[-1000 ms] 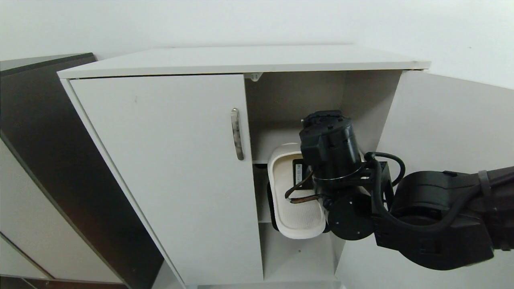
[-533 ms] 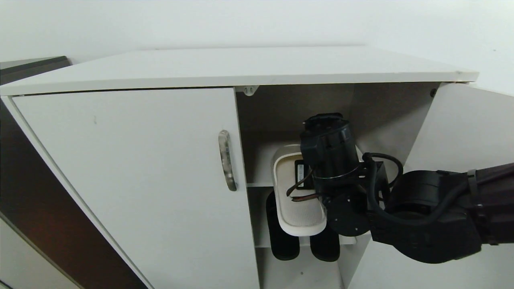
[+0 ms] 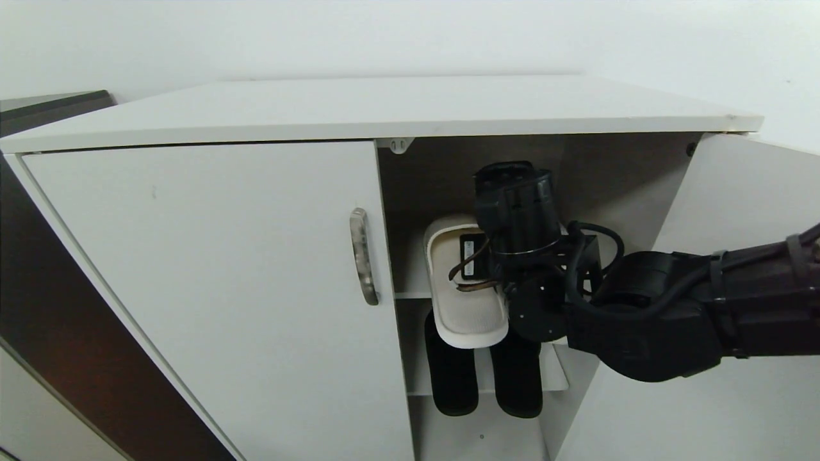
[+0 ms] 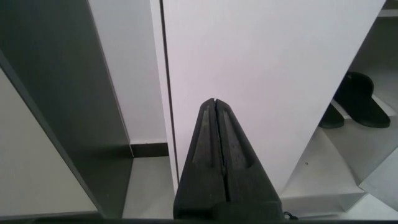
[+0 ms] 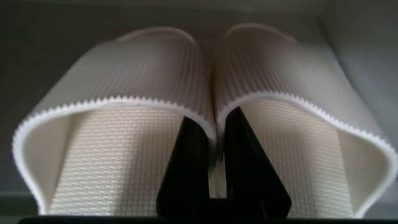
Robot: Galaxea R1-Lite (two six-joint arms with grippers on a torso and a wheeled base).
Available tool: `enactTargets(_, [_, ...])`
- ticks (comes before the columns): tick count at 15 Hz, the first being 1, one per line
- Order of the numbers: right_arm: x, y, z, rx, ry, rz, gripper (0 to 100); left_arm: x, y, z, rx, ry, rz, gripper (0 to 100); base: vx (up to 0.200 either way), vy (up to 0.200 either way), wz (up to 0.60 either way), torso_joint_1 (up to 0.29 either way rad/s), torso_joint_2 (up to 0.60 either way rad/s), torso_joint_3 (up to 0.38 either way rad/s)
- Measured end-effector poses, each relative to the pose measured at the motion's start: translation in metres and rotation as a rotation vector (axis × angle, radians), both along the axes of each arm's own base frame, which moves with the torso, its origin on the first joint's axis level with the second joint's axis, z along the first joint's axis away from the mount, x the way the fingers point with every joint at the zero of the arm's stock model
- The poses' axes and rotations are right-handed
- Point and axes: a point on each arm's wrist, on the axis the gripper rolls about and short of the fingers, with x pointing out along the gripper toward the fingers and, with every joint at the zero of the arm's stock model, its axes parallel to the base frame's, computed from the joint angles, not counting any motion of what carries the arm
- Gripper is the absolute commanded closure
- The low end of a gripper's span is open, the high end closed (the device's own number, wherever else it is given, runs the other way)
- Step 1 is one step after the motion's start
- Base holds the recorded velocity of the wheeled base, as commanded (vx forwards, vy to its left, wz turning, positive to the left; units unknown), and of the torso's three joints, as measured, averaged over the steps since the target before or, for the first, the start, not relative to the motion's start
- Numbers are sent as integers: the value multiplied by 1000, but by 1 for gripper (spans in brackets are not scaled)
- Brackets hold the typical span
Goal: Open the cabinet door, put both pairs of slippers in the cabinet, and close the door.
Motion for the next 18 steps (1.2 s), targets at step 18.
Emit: enactTargets(18, [63,9,-14,-11,-17,-85,100,0,0,0,-2,0,3,100,0,0,0,0,0,0])
